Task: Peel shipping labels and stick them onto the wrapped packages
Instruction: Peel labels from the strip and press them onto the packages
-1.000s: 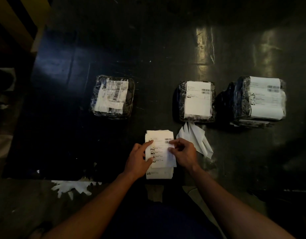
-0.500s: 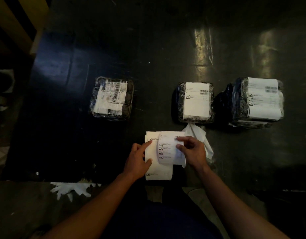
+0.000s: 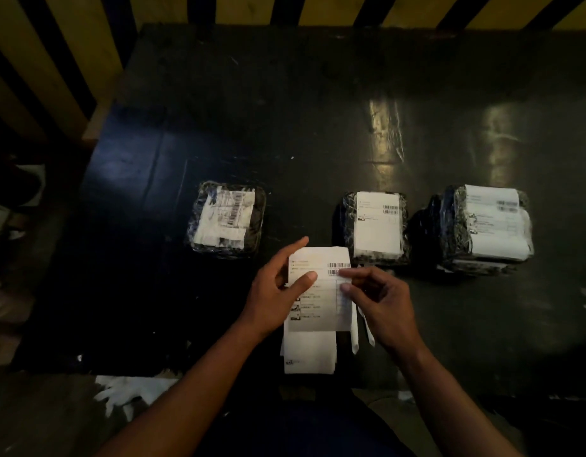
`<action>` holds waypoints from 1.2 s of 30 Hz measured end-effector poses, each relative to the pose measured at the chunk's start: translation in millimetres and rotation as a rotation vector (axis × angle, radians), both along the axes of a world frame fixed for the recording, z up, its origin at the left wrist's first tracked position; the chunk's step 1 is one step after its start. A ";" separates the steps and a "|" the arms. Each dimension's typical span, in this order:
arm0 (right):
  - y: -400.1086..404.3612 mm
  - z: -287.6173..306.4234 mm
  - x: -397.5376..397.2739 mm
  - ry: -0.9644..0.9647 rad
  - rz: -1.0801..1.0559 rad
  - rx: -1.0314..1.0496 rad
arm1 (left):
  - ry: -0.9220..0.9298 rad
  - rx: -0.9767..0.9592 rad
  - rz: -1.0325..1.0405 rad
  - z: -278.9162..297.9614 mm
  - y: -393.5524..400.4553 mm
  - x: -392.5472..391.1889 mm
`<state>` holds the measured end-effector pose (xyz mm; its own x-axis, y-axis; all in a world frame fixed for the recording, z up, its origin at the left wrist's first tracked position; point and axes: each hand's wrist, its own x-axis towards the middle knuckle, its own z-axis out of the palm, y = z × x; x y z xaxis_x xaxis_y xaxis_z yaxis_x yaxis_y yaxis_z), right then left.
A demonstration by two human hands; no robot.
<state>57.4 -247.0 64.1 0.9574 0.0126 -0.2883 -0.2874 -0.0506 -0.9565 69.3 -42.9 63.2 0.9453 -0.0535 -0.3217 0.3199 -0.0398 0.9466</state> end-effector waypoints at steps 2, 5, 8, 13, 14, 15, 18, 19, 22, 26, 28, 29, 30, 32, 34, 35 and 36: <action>4.8 12.0 7.0 -0.046 0.031 -0.025 | -0.063 0.017 0.037 11.0 1.1 6.1; 13.6 32.3 27.6 -0.140 0.055 -0.053 | -0.147 0.070 0.067 24.3 5.5 16.7; 23.7 54.5 53.7 -0.223 0.038 -0.032 | -0.201 0.074 0.076 40.4 10.4 26.7; 35.8 76.3 74.8 -0.317 0.090 -0.047 | -0.275 0.078 0.106 70.0 22.8 40.1; 37.4 77.4 75.9 -0.322 0.101 -0.046 | -0.286 0.089 0.110 75.0 25.1 42.3; 38.7 78.4 76.5 -0.327 0.106 -0.043 | -0.296 0.101 0.111 78.8 27.5 44.6; 40.7 81.6 77.4 -0.353 0.087 -0.012 | -0.323 0.130 0.098 87.3 33.1 47.6; 40.8 83.0 77.9 -0.363 0.078 -0.004 | -0.326 0.138 0.094 89.4 34.7 47.6; 41.0 89.5 79.6 -0.388 0.050 0.000 | -0.313 0.140 0.095 94.6 38.8 45.5; 44.0 98.7 82.8 -0.432 0.034 0.030 | -0.309 0.122 0.113 100.6 42.8 45.3; 45.9 101.8 84.8 -0.441 0.032 0.042 | -0.313 0.111 0.121 103.0 44.4 46.5; 46.6 102.6 85.7 -0.443 0.031 0.043 | -0.315 0.103 0.125 104.1 45.2 47.0; 47.4 103.6 86.5 -0.442 0.028 0.045 | -0.317 0.097 0.129 104.9 46.0 47.2; 48.9 104.8 87.7 -0.436 0.024 0.056 | -0.320 0.086 0.132 106.1 47.5 47.5; 50.0 106.0 88.0 -0.428 0.022 0.062 | -0.320 0.078 0.133 106.5 48.9 48.0; 50.1 106.5 88.0 -0.425 0.022 0.064 | -0.321 0.073 0.133 106.7 49.6 48.2; 50.2 107.1 88.0 -0.422 0.024 0.067 | -0.322 0.067 0.133 106.7 50.1 48.6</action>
<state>145.5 -196.9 171.2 0.9905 0.0413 0.1309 0.1304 0.0142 -0.9914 117.8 7.1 169.8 0.9961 0.0878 -0.0042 0.0116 -0.0837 0.9964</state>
